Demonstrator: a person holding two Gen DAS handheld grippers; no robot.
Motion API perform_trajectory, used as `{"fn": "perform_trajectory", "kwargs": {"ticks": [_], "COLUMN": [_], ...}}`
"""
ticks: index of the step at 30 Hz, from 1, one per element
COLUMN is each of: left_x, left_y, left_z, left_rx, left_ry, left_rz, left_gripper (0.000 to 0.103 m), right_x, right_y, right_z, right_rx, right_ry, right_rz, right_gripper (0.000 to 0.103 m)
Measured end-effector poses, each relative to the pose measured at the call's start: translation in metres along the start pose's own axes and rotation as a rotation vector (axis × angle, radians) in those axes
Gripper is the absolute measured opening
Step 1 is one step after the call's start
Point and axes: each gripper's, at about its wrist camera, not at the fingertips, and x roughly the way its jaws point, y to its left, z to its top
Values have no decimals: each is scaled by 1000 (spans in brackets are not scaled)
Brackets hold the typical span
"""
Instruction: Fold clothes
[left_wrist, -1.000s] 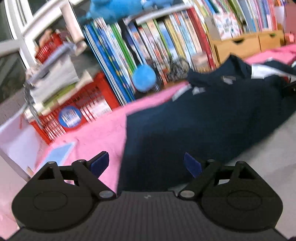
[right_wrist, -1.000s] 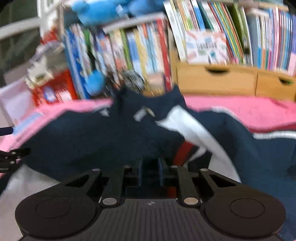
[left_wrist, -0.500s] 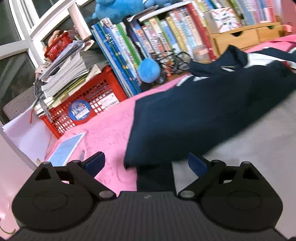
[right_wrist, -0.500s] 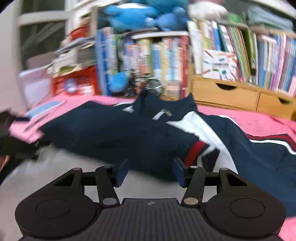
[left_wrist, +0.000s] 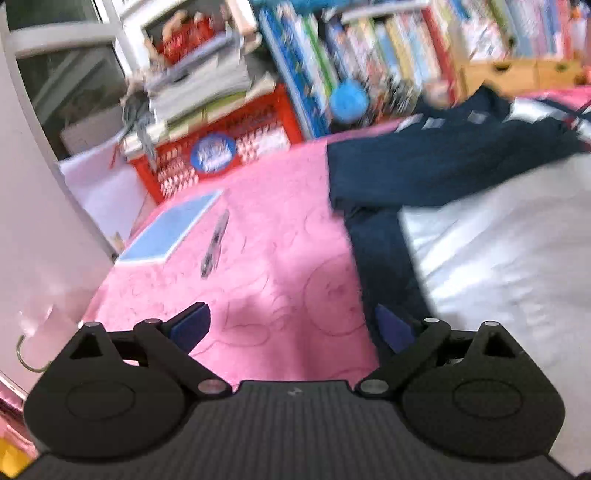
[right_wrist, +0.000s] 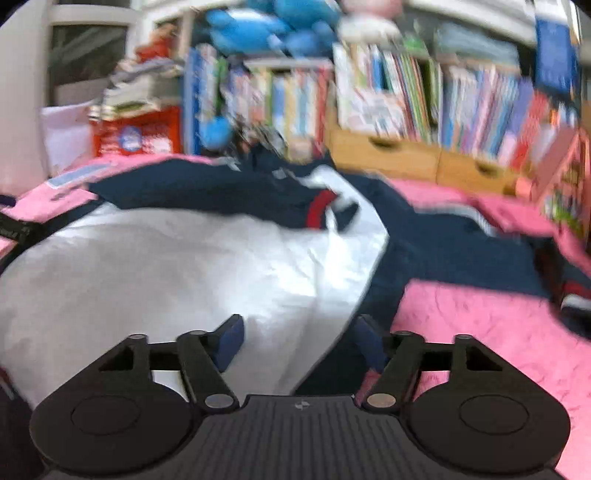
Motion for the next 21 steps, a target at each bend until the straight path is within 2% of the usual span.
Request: {"fn": "perform_trajectory", "kwargs": {"ticks": [2,5,8,10,12,13,16,18,21], "left_x": [-25,-55,-70,-64,-54,-50,-38,-32,-28], "left_y": [-10,-39,-70,-84,-91,-88,-65,-49,-29], "left_z": [7,14,8,0,-12,-18,-24,-30,-40], "left_rx": [-6,60,201,280,333,325,221,149,99], "left_ry": [-62,-130,-172,-146,-108,-107,-34,11,42], "left_rz": [-102,-303,-436,-468,-471,-478,-521,-543,-572], "left_gripper": [97,98,98,98,100,99,101,101,102], "right_x": [-9,-14,-8,0,2,2,-6,-12,-13], "right_y": [27,72,113,133,134,131,110,98,82], "right_z": [1,2,-3,-6,-8,-8,-12,-25,-44], "right_rx": [-85,-269,-495,-625,-655,-652,-606,-644,-698], "right_ry": [-55,-104,-112,-99,-104,-96,-23,50,89], "right_rz": [75,184,253,269,278,286,315,323,244], "right_gripper": [93,96,96,96,97,97,97,97,98]}}
